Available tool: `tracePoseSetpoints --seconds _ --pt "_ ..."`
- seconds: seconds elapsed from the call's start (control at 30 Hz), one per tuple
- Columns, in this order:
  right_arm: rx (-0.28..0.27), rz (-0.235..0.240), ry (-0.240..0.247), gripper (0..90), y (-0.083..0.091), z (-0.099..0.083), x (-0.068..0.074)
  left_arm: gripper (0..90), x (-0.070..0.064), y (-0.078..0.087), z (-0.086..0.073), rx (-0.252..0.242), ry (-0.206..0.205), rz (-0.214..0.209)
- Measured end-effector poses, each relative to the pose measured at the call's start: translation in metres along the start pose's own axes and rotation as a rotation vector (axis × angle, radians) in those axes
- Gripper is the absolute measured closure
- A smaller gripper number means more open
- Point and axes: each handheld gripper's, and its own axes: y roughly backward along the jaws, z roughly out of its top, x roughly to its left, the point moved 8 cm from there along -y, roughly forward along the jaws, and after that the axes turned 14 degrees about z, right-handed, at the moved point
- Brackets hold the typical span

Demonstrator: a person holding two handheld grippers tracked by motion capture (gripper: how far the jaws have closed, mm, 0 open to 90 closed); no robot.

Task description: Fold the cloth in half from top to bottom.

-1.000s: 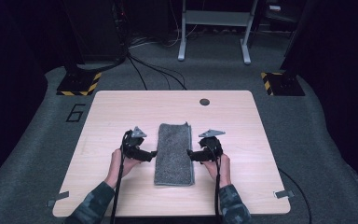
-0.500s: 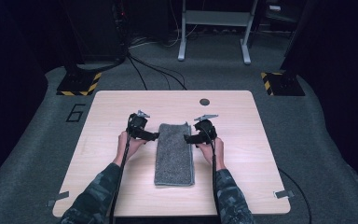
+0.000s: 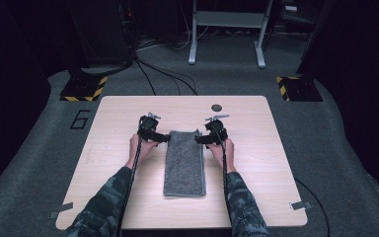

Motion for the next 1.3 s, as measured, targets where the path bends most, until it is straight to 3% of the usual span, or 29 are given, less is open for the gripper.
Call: tracePoseSetpoints --seconds 0.07,0.2,0.5,0.63,0.83,1.1,1.3 --pt "-0.011 -0.010 -0.011 23.1 -0.004 0.004 -0.003 17.5 0.000 -0.003 0.002 -0.002 0.026 -0.006" --pt "0.008 -0.010 -0.037 30.3 -0.014 0.008 -0.009 20.5 -0.001 -0.008 0.005 0.009 0.017 -0.003" --pt "0.035 -0.047 -0.029 45.9 -0.031 0.004 -0.013 32.3 -0.012 -0.016 0.001 0.030 -0.027 0.009" --pt "0.041 -0.074 0.002 51.7 -0.032 0.005 -0.013 40.7 -0.016 -0.017 0.000 0.023 -0.045 0.008" --pt "0.055 -0.064 0.033 65.7 -0.034 0.004 -0.008 54.1 -0.022 -0.015 -0.001 0.010 -0.079 0.011" --pt "0.054 -0.017 0.023 81.6 -0.035 0.003 -0.003 73.2 -0.028 -0.013 -0.001 0.010 -0.090 -0.012" --pt "0.042 0.002 0.018 85.3 -0.035 0.001 -0.002 84.0 -0.032 -0.013 -0.002 -0.001 -0.082 -0.018"
